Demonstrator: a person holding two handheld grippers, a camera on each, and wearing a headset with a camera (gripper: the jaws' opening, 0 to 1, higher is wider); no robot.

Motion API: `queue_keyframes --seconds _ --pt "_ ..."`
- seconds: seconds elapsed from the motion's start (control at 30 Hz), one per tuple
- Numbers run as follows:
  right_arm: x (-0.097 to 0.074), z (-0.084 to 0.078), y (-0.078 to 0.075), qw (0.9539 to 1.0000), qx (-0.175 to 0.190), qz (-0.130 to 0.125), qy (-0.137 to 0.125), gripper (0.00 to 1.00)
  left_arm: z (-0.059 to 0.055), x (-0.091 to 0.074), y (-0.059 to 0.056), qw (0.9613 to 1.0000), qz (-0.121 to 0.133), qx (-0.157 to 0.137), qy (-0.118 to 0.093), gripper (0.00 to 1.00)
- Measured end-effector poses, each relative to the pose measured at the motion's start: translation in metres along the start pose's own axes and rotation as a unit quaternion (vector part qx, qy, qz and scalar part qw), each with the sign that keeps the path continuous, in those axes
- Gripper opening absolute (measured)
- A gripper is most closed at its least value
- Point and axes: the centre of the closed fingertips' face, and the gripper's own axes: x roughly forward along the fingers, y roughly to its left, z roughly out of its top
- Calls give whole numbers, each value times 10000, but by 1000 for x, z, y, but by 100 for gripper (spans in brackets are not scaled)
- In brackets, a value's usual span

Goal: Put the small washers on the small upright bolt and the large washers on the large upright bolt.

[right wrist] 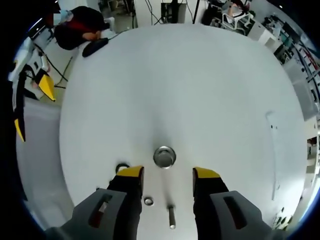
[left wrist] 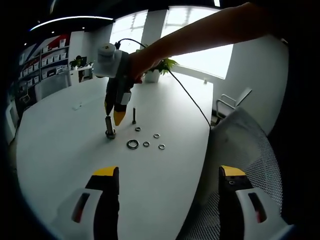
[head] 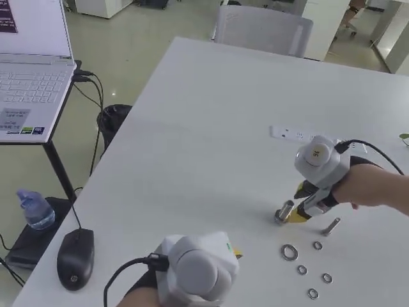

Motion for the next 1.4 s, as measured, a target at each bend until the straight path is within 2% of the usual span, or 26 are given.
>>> queue_keyframes --seconds 0.13,0.53,0.8,1.07,1.2,1.4 --pt "-8 -3 2 9997 -257 -7 29 41 1 0 6 9999 89 -121 -14 83" --pt "-32 5 13 9973 -642 71 -352 41 17 2 7 9978 460 -402 -254 86" --pt "-29 -1 22 9951 -900 189 -371 41 22 0 17 9951 879 -385 -238 83" --pt "-24 -12 36 9927 -1102 339 -363 40 23 -3 24 9905 1229 -553 -273 83" --pt "-25 -16 40 9921 -1149 362 -341 40 21 -2 20 9899 1274 -578 -238 83" --pt "-27 -17 52 9912 -1200 417 -374 39 25 -3 18 9890 1320 -598 -307 83"
